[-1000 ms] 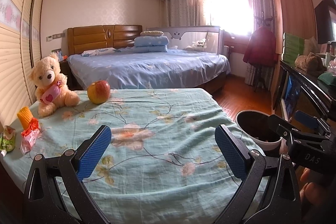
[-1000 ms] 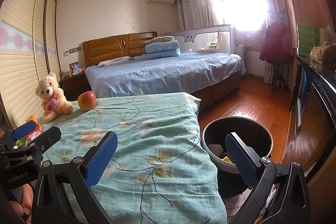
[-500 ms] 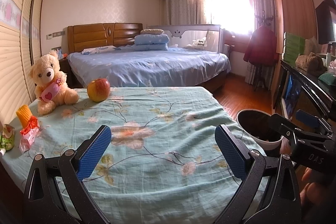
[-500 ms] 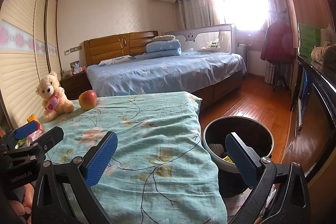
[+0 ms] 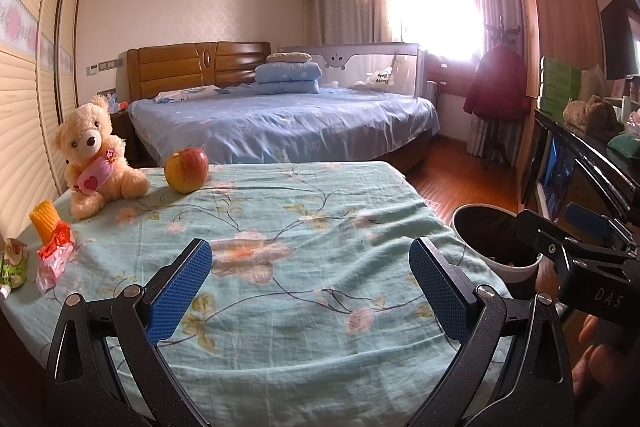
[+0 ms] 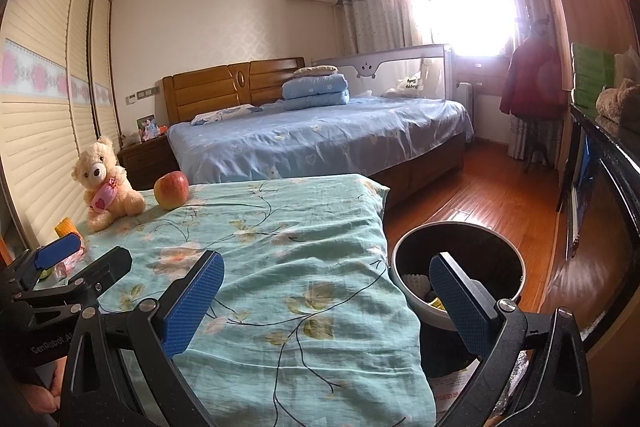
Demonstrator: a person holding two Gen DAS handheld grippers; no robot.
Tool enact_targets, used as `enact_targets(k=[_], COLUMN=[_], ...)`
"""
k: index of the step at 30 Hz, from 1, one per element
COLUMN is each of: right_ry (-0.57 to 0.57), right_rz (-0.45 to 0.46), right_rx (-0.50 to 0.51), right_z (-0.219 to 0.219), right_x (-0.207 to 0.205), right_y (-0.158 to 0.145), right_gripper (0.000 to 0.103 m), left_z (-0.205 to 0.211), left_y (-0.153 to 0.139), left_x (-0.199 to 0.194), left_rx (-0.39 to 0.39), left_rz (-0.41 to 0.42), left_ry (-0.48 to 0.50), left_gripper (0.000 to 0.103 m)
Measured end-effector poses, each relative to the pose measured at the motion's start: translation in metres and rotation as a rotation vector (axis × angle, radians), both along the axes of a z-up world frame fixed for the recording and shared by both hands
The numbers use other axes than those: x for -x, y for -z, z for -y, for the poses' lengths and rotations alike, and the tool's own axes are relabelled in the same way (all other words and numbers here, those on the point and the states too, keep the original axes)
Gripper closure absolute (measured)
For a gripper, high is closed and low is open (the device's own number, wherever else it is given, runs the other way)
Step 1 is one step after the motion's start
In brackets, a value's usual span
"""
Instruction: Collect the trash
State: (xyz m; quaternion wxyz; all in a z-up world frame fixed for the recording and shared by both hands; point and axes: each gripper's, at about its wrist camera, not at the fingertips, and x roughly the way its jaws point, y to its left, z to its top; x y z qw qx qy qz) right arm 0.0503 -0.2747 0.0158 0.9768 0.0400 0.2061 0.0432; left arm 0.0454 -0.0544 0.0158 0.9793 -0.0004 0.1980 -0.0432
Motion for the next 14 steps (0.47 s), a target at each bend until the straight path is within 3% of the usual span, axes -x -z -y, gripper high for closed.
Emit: enact_targets(k=[14], right_ry=[0.006], right_rz=[-0.047], right_rx=[-0.014], right_z=[0.005], right_x=[-0.013], right_y=[0.006], right_gripper=[0.0], left_z=[-0.008], left_y=[0.01], left_x=[-0.019], left_rx=[0.011], left_rz=[-0.056], left_ry=[0.013], left_gripper=[0.002])
